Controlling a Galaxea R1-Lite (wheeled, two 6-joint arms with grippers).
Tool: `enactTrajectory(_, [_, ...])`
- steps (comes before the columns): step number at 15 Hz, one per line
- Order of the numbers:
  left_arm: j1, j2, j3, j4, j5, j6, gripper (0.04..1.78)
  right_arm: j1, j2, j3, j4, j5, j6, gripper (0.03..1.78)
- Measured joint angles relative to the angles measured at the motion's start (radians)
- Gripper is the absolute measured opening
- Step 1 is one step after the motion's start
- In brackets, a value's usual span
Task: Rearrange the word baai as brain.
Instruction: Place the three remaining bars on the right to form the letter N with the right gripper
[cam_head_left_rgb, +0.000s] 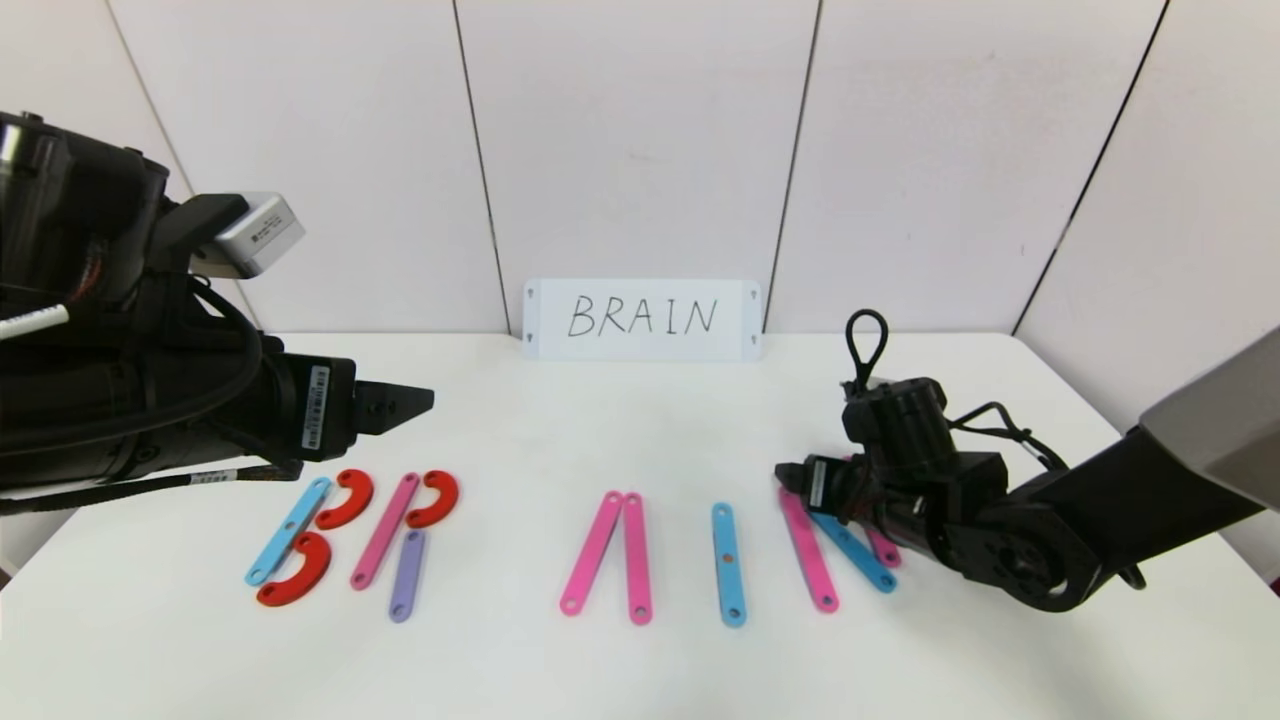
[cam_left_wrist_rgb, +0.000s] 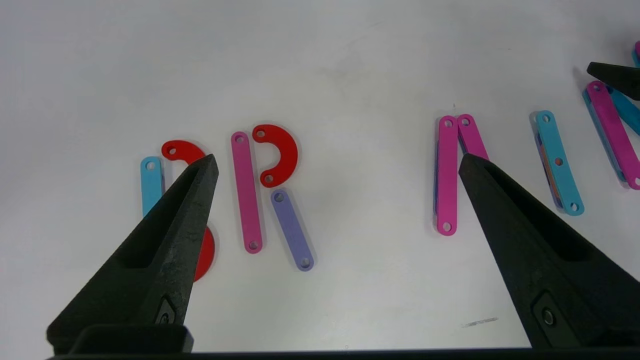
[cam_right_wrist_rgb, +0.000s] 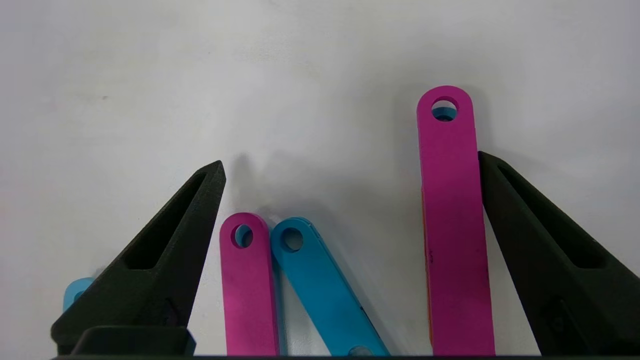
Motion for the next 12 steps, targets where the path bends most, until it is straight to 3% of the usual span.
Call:
enactTrajectory(8, [0.000,0.000,0.000,0.000,0.000,0.000,1.69,-0.010,-0.007,0.000,0.001,-0.007,0.003,1.70])
enactTrajectory(12, [-0.001,-0.008,-0.002,-0.001,0.002,0.000,1.69,-0.098,-0.087,-0.020,0.014,-0.034,-0.007,1.70])
